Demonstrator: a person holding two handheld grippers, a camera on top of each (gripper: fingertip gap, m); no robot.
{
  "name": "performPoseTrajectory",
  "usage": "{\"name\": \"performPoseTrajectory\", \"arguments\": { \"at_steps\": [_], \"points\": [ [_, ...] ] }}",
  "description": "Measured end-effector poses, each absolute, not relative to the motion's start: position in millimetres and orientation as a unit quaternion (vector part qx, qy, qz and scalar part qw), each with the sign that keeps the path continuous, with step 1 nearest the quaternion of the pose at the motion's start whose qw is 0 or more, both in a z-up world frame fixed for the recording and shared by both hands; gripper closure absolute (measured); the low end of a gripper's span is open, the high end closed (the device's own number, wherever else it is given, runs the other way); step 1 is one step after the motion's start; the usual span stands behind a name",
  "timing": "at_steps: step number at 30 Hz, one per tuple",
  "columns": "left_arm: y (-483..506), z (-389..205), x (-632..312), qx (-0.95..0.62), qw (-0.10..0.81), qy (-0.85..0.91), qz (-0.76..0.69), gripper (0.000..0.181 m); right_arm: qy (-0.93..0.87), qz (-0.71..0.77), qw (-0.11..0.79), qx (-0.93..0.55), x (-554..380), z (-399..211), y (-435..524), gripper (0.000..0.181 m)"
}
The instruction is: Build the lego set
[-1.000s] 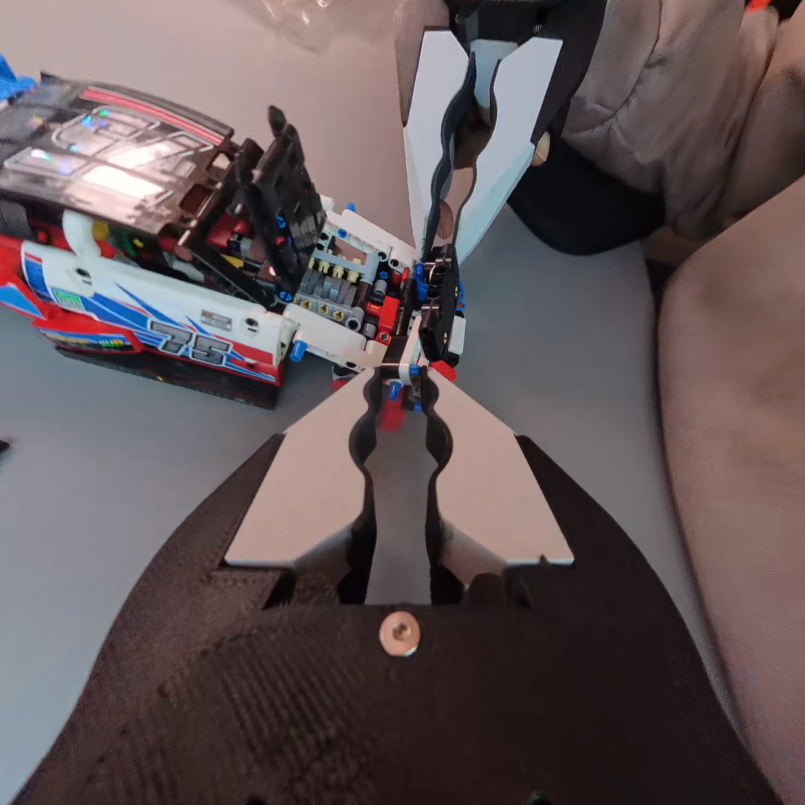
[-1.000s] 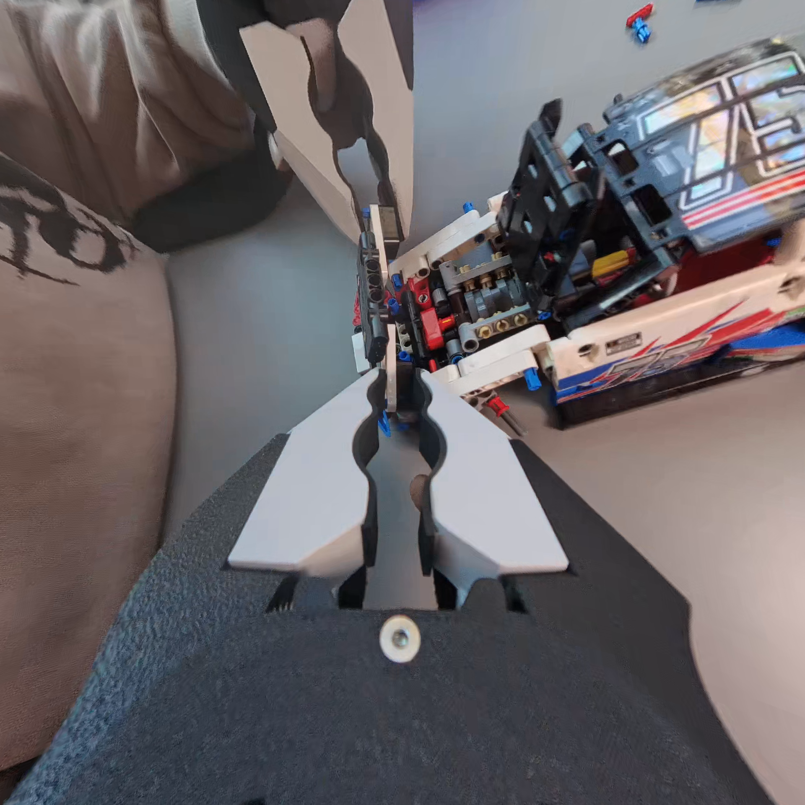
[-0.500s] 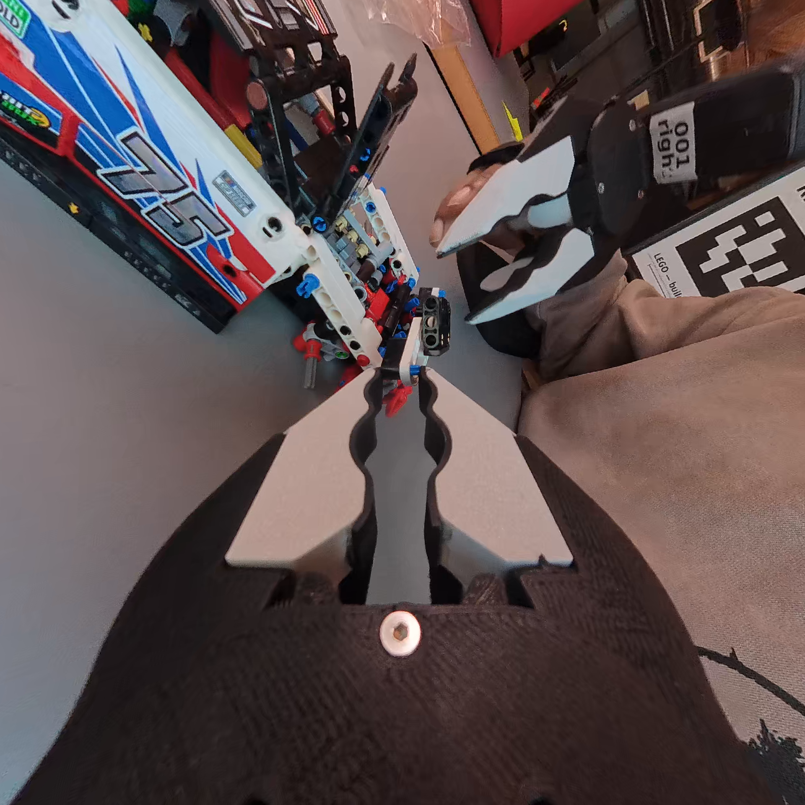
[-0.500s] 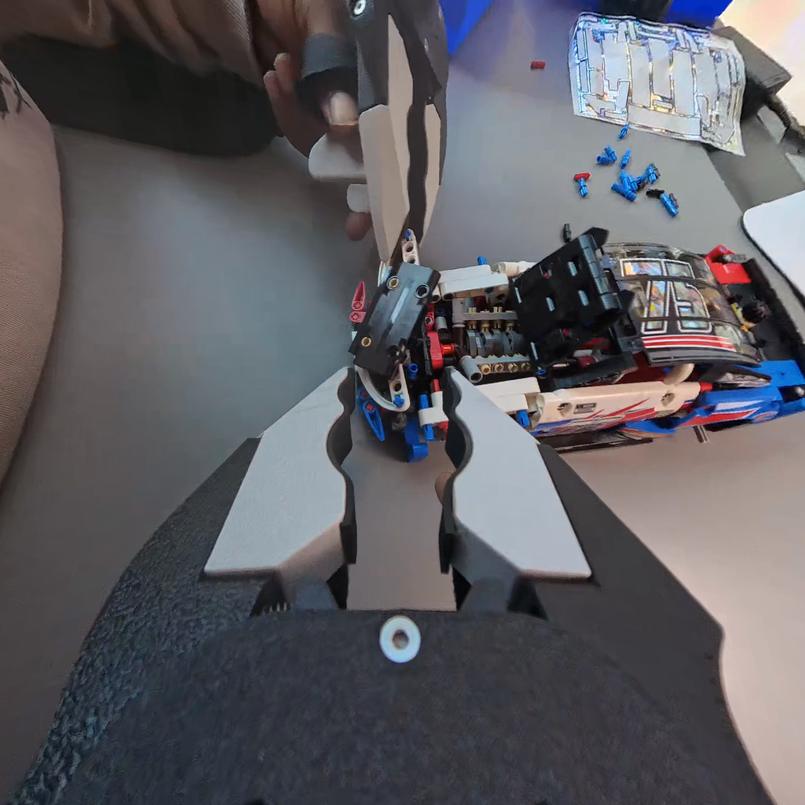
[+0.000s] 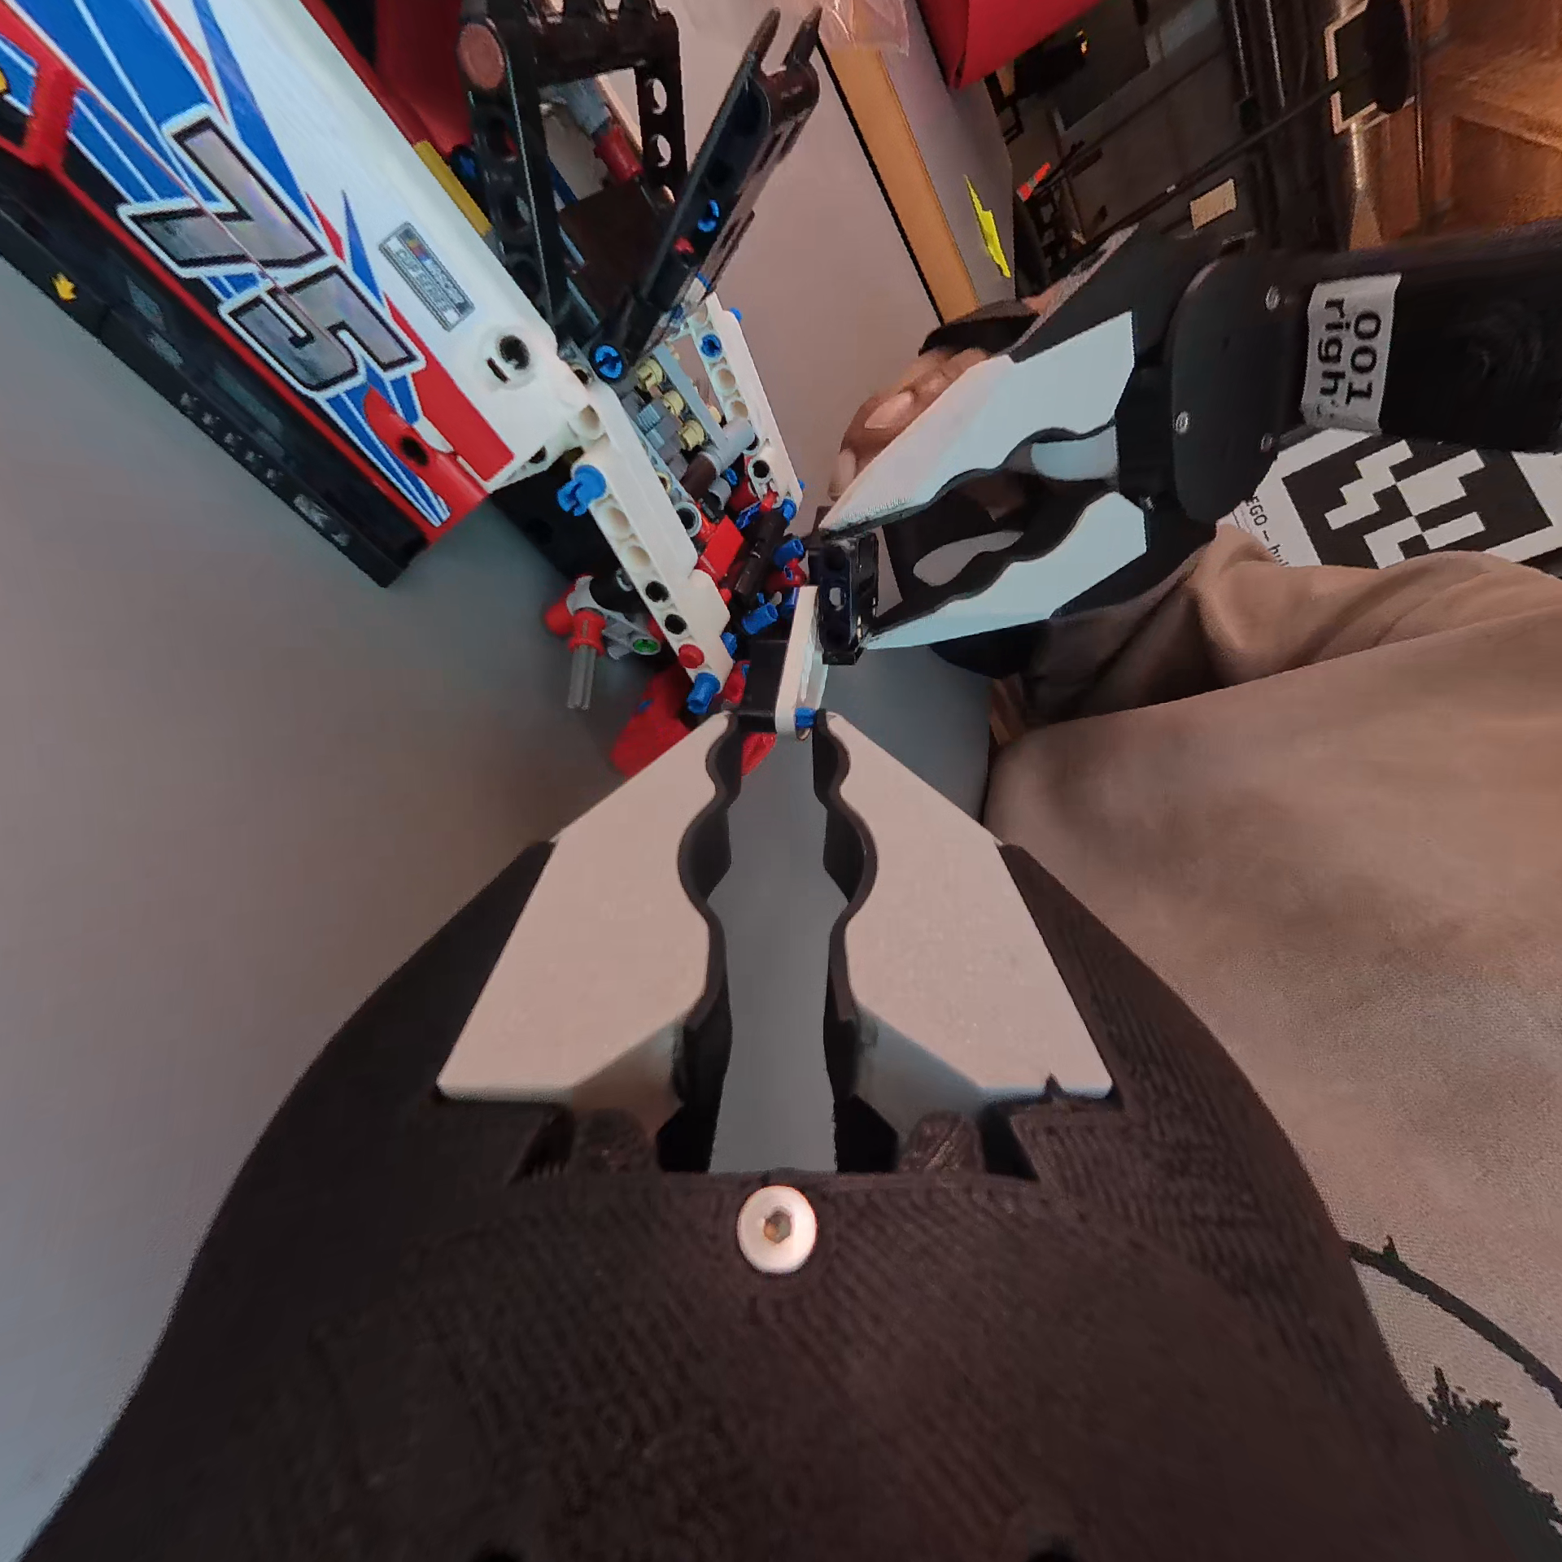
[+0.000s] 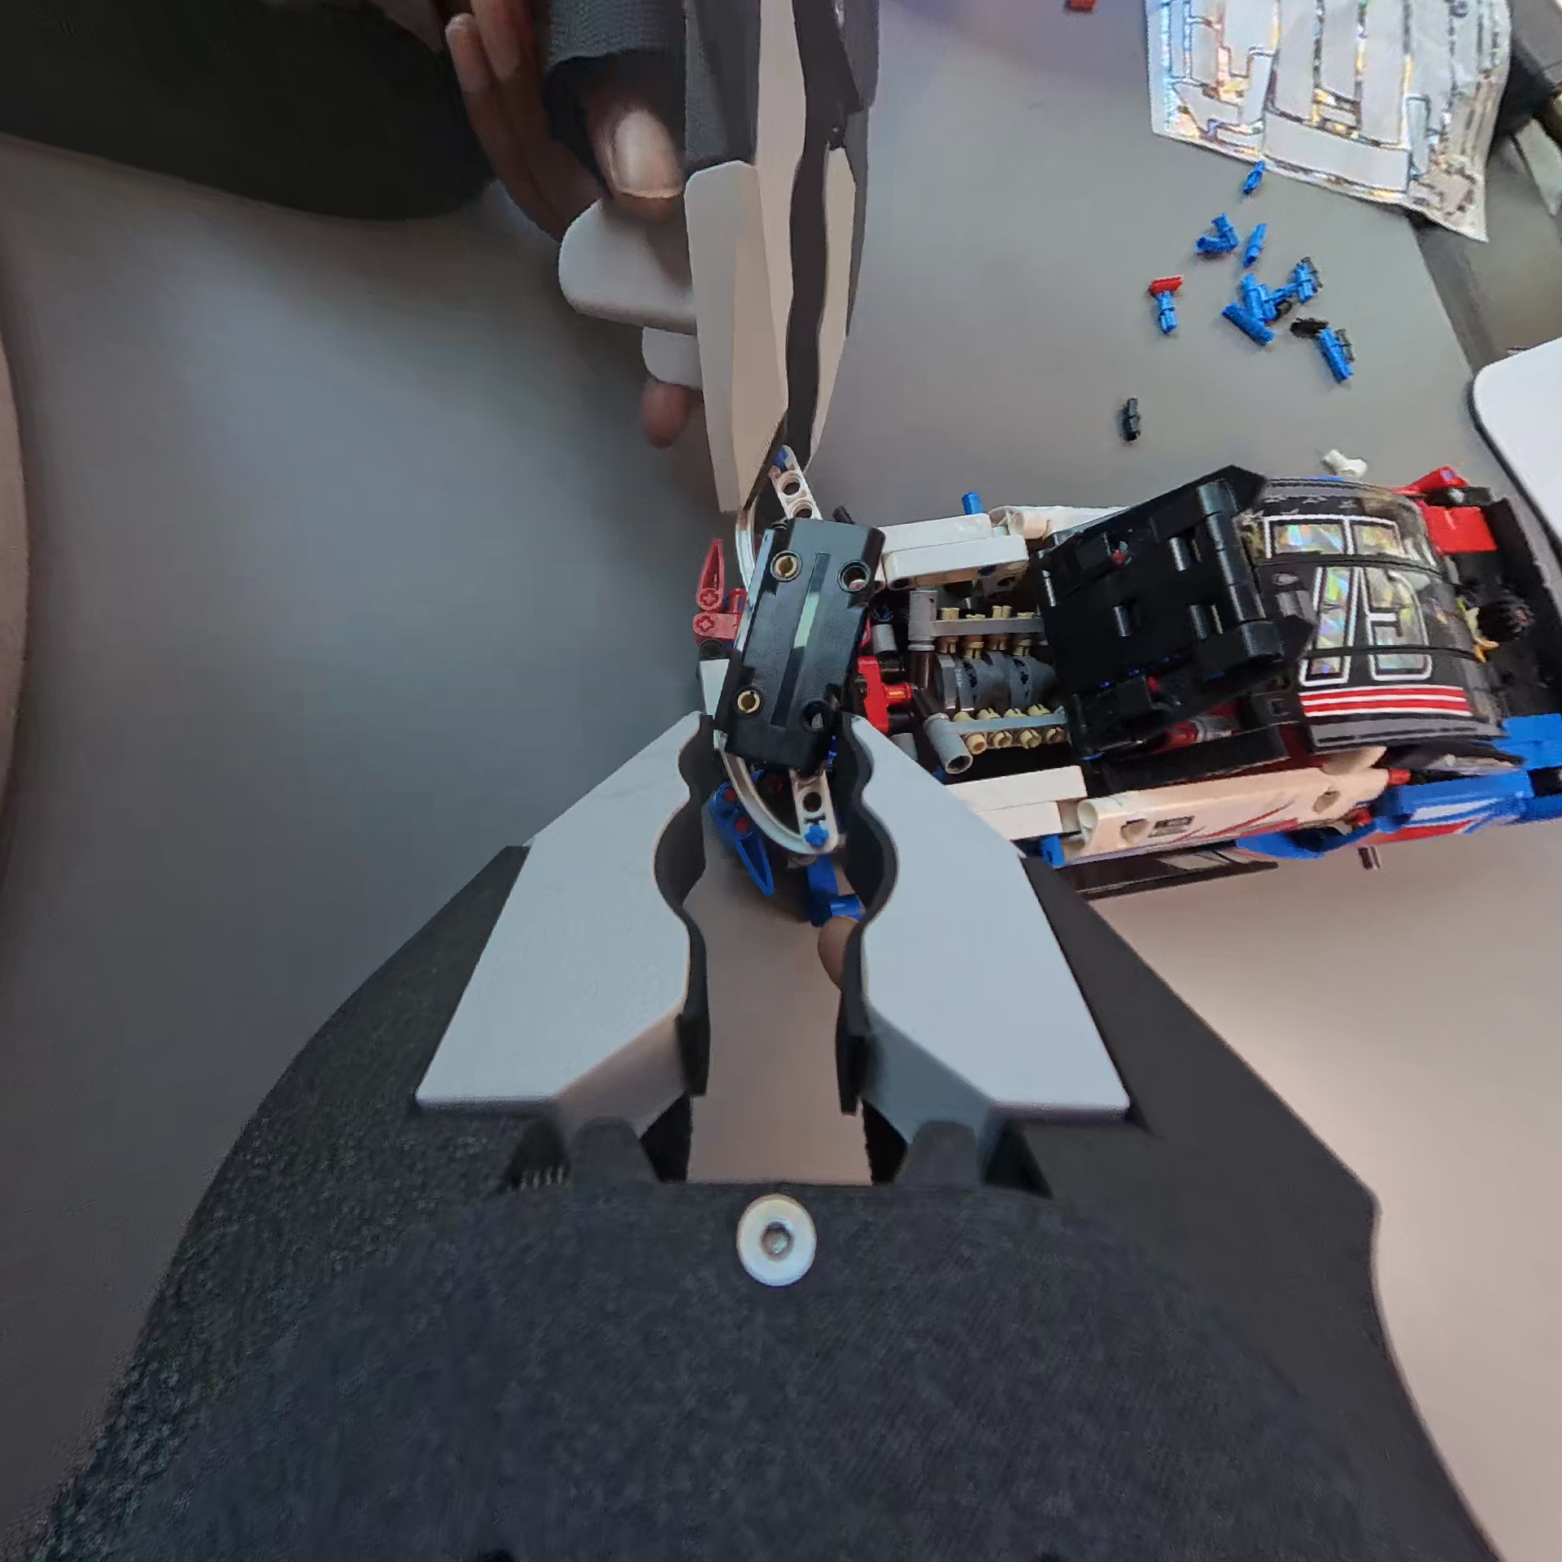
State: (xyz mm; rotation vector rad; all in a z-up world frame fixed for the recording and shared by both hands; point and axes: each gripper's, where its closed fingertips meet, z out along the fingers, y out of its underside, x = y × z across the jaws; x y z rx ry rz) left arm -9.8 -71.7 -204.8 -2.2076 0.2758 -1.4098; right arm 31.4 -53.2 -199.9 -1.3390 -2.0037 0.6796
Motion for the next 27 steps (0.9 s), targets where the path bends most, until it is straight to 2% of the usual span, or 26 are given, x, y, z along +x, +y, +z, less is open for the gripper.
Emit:
{"name": "performPoseTrajectory", "arguments": {
  "at_steps": [1, 9, 15, 19, 22, 24, 27],
  "points": [
    [-73, -204, -9, -0.809, 0.25, 0.105, -0.521, 0.167, -0.769, 0.263, 0.306, -0.496, 32, -199, -53, 0.156],
    [-75, -194, -16, -0.8, 0.301, 0.178, -0.487, 0.161, -0.816, 0.291, 0.207, -0.454, 38, -203, -47, 0.156],
    [-71, -200, -20, -0.794, 0.409, 0.344, -0.288, 0.15, -0.832, 0.301, 0.159, -0.439, 38, -205, -49, 0.156],
    [-69, -199, -9, -0.758, 0.45, 0.42, -0.216, 0.146, -0.835, 0.307, 0.15, -0.432, 34, -203, -48, 0.156],
    [-65, -207, -9, -0.752, 0.449, 0.448, -0.181, 0.147, -0.838, 0.309, 0.137, -0.428, 33, -205, -49, 0.156],
    [-65, -208, -9, -0.75, 0.449, 0.451, -0.18, 0.158, -0.839, 0.312, 0.129, -0.426, 34, -206, -50, 0.156],
    [-68, -208, -10, -0.749, 0.444, 0.451, -0.198, 0.163, -0.837, 0.32, 0.123, -0.427, 34, -206, -51, 0.156]
  ]
}}
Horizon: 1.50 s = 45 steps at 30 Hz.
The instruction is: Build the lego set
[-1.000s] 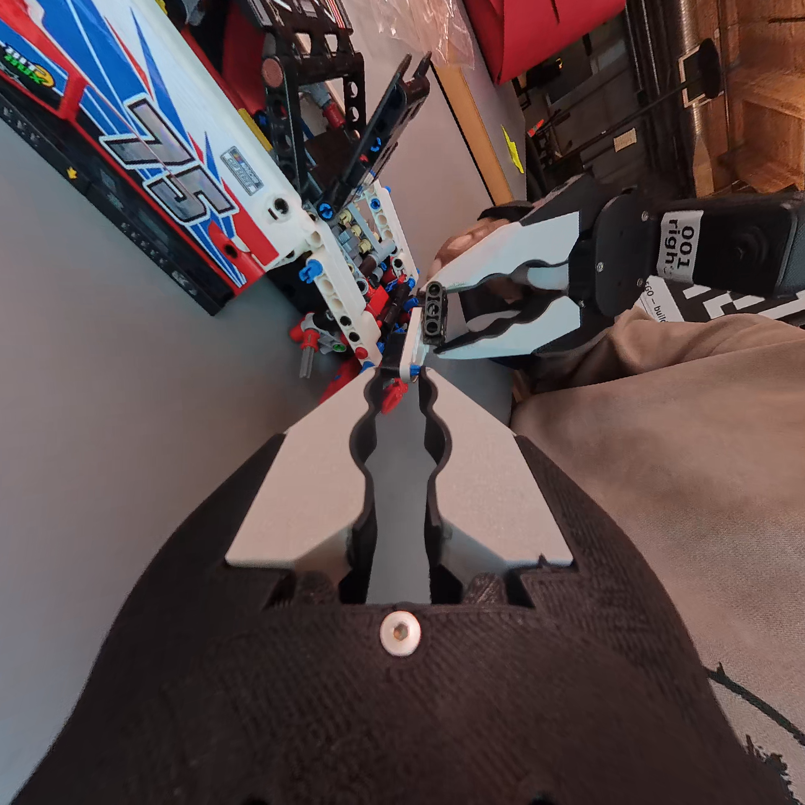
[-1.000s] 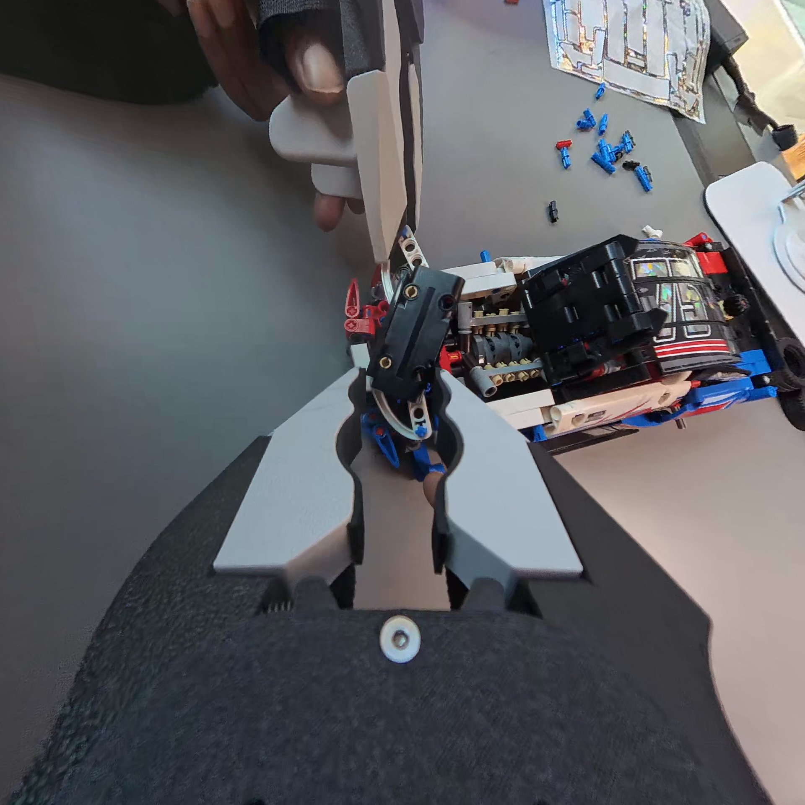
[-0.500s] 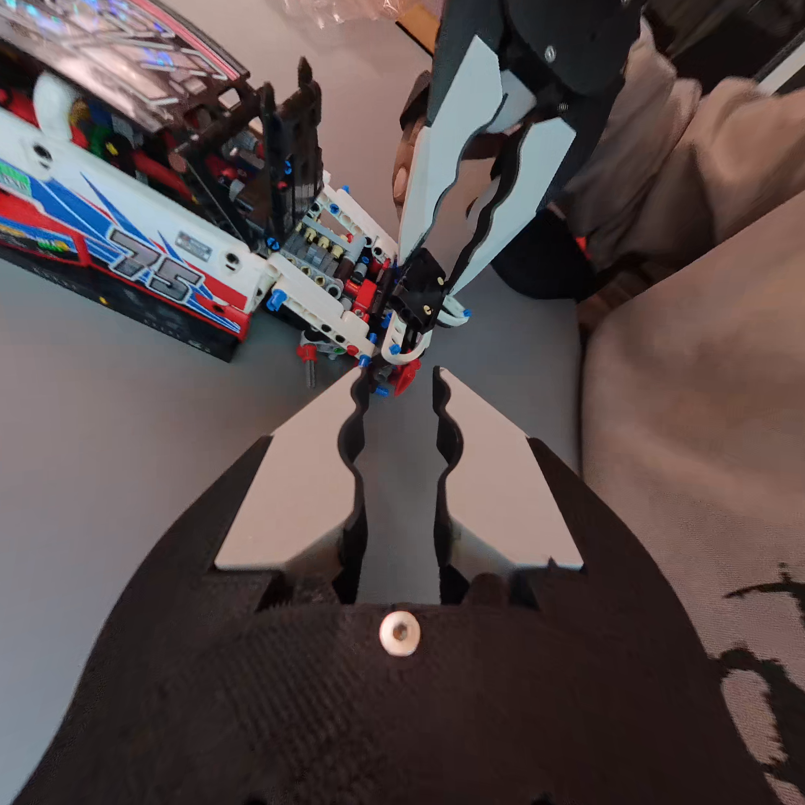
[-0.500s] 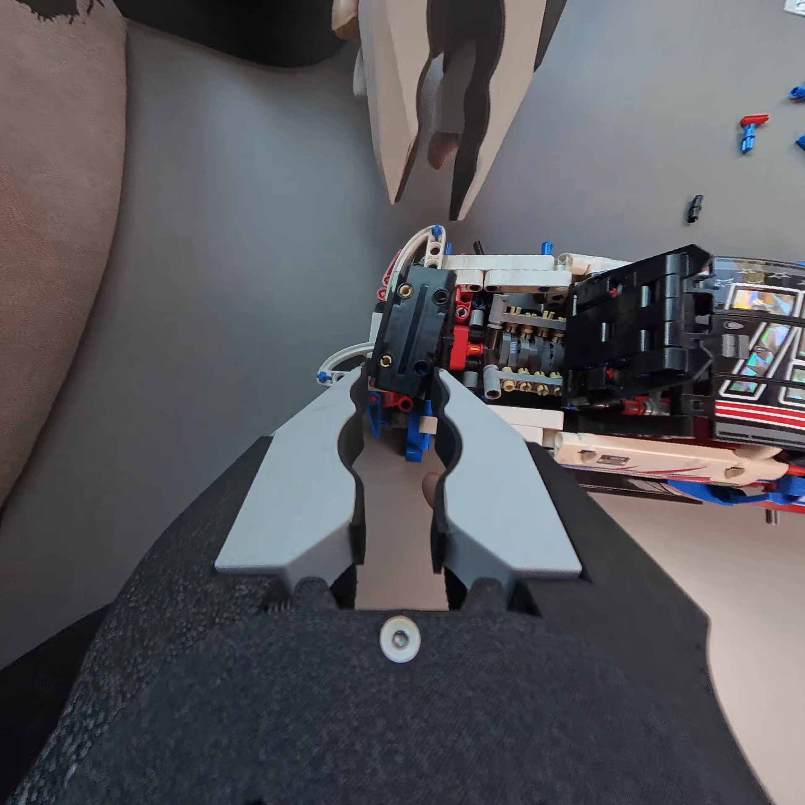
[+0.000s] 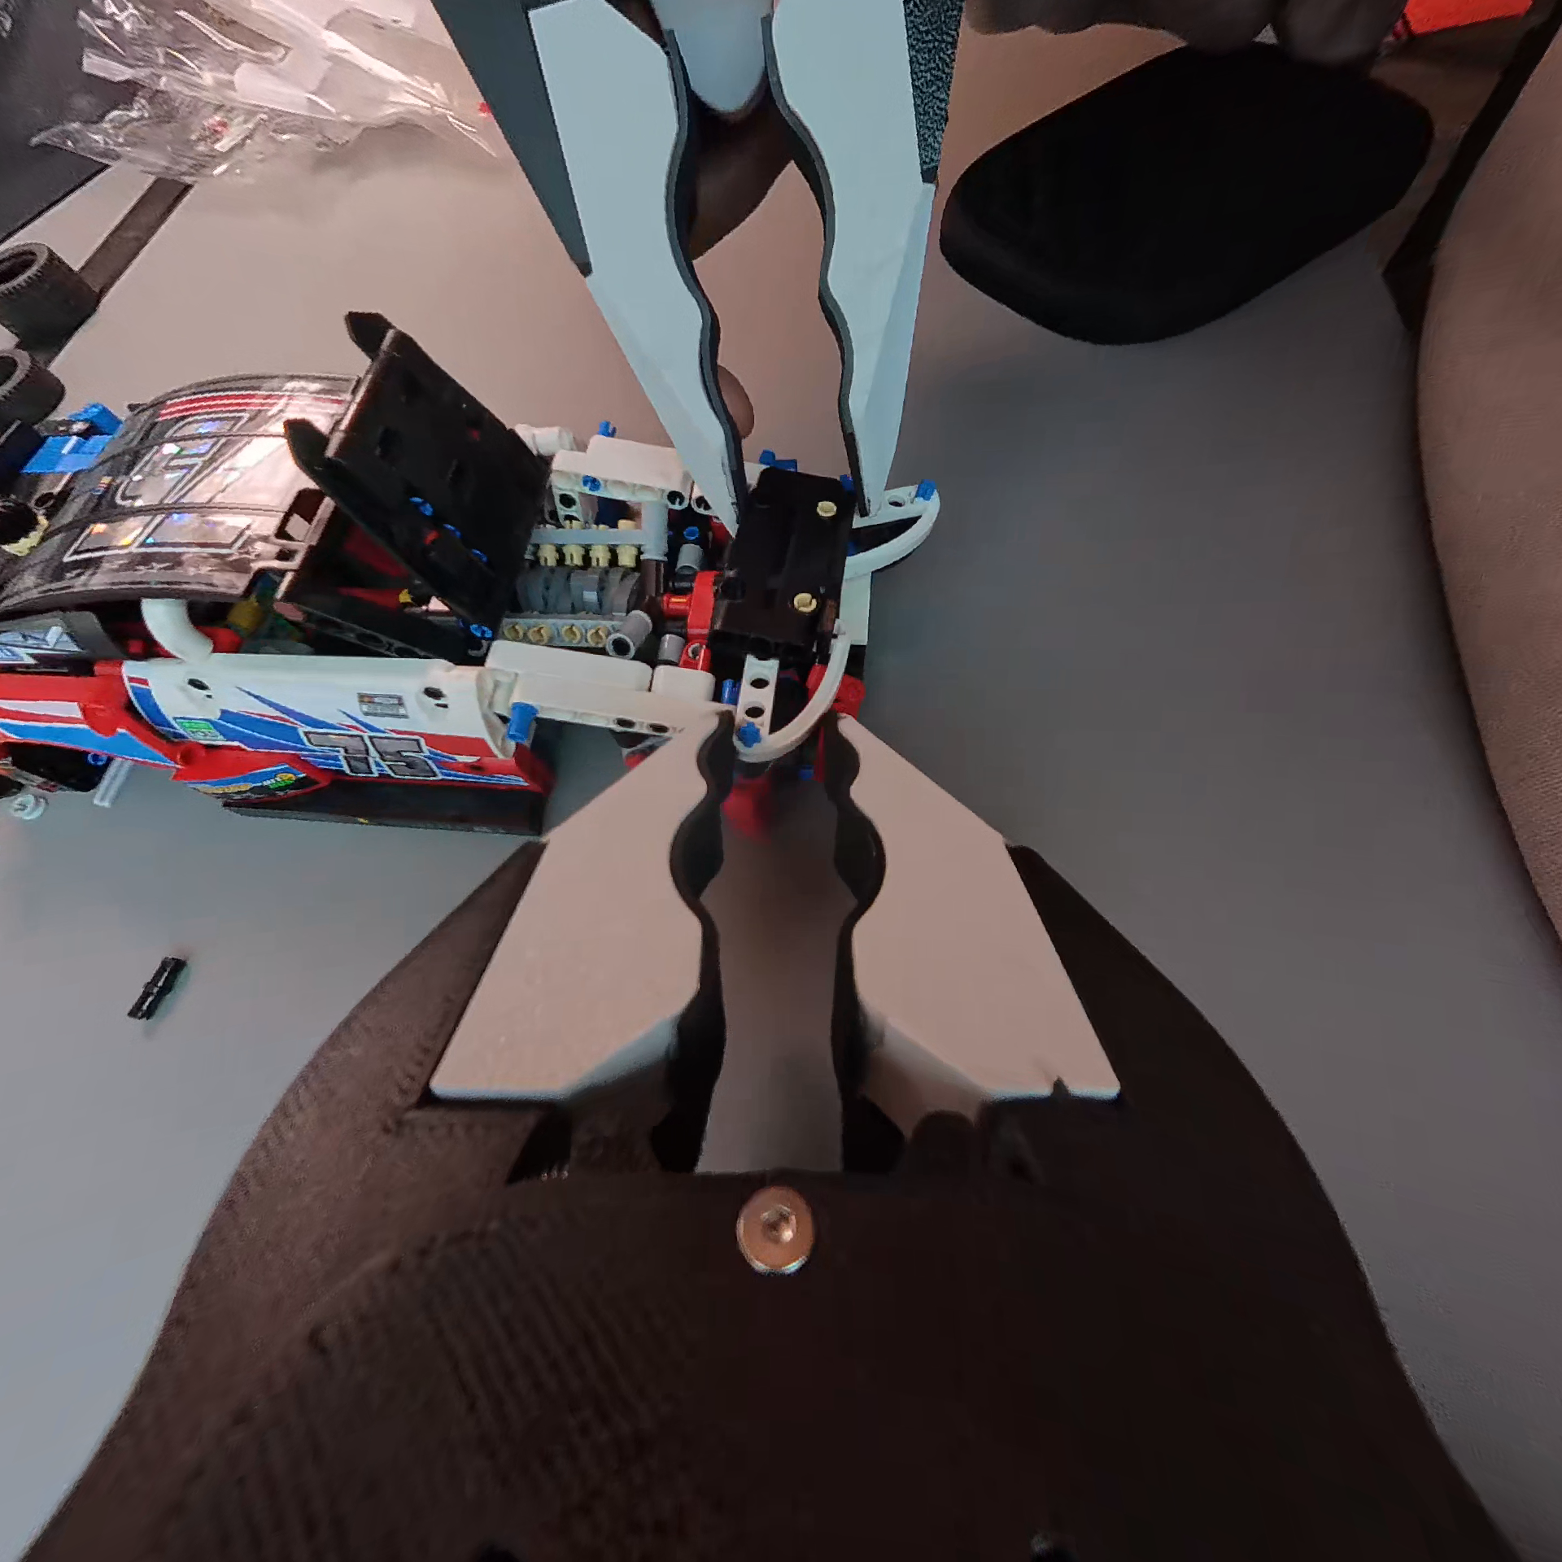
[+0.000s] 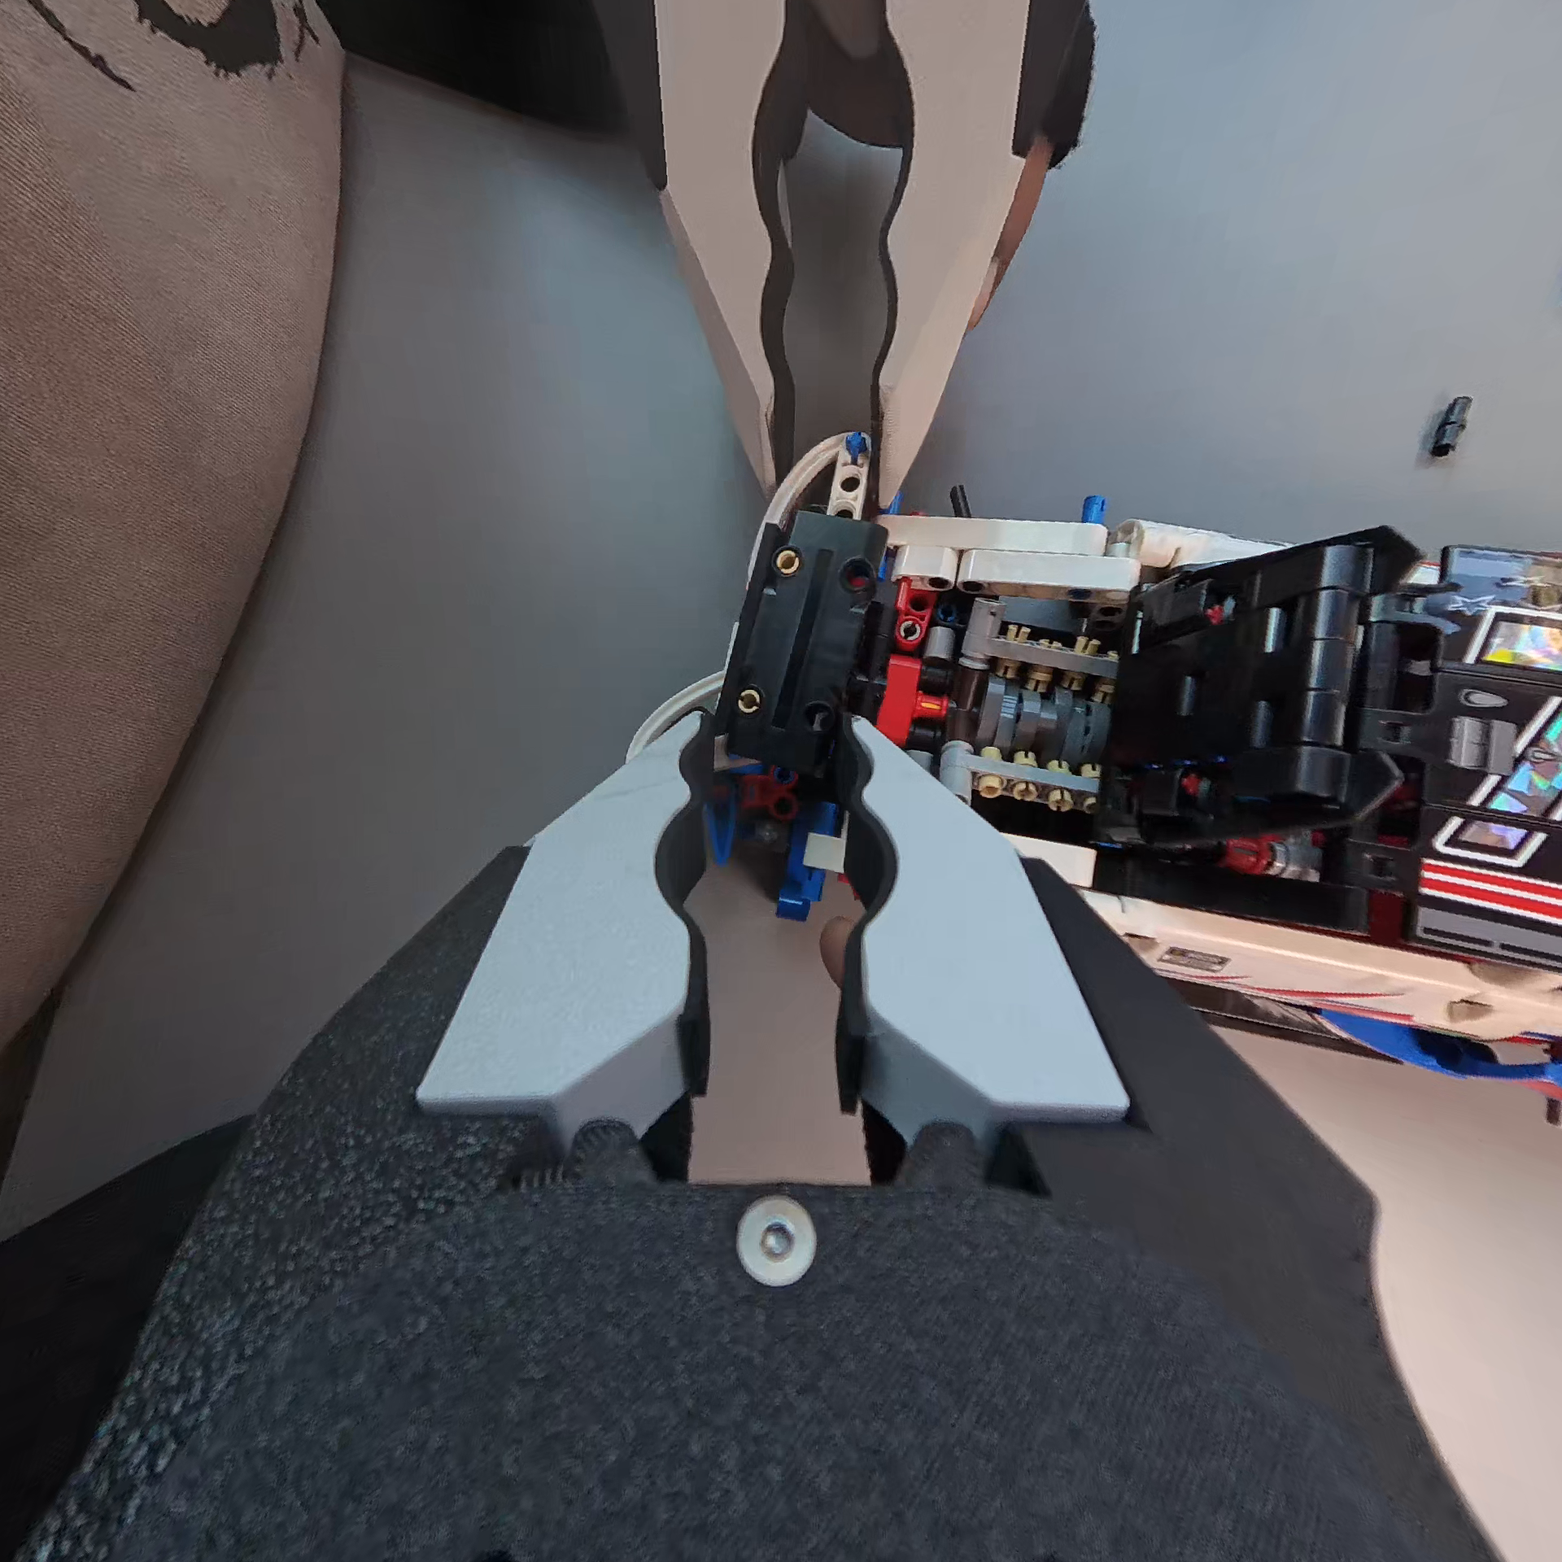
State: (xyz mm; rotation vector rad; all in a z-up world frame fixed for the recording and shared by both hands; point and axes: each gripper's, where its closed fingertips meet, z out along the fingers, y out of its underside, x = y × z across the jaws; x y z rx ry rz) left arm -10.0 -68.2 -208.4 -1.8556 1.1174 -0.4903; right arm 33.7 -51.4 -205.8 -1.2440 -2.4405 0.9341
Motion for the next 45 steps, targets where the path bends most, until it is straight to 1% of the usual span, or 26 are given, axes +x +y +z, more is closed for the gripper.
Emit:
{"name": "performPoseTrajectory", "arguments": {
  "at_steps": [14, 21, 28, 33, 40, 45],
  "points": [
    [-71, -211, -5, -0.75, 0.426, 0.441, -0.247, 0.165, -0.824, 0.332, 0.128, -0.44, 38, -203, -51, 0.155],
    [-71, -214, -5, -0.755, 0.418, 0.442, -0.246, 0.165, -0.811, 0.329, 0.159, -0.457, 38, -203, -50, 0.152],
    [-71, -214, -5, -0.753, 0.419, 0.443, -0.247, 0.165, -0.783, 0.316, 0.224, -0.486, 37, -196, -48, 0.141],
    [-71, -214, -5, -0.752, 0.418, 0.445, -0.248, 0.166, -0.773, 0.291, 0.252, -0.504, 35, -203, -55, 0.138],
    [-71, -214, -5, -0.752, 0.422, 0.444, -0.245, 0.166, -0.778, 0.274, 0.259, -0.502, 35, -209, -52, 0.142],
    [-71, -214, -5, -0.752, 0.425, 0.441, -0.245, 0.166, -0.799, 0.281, 0.246, -0.471, 40, -208, -54, 0.146]
  ]
}}
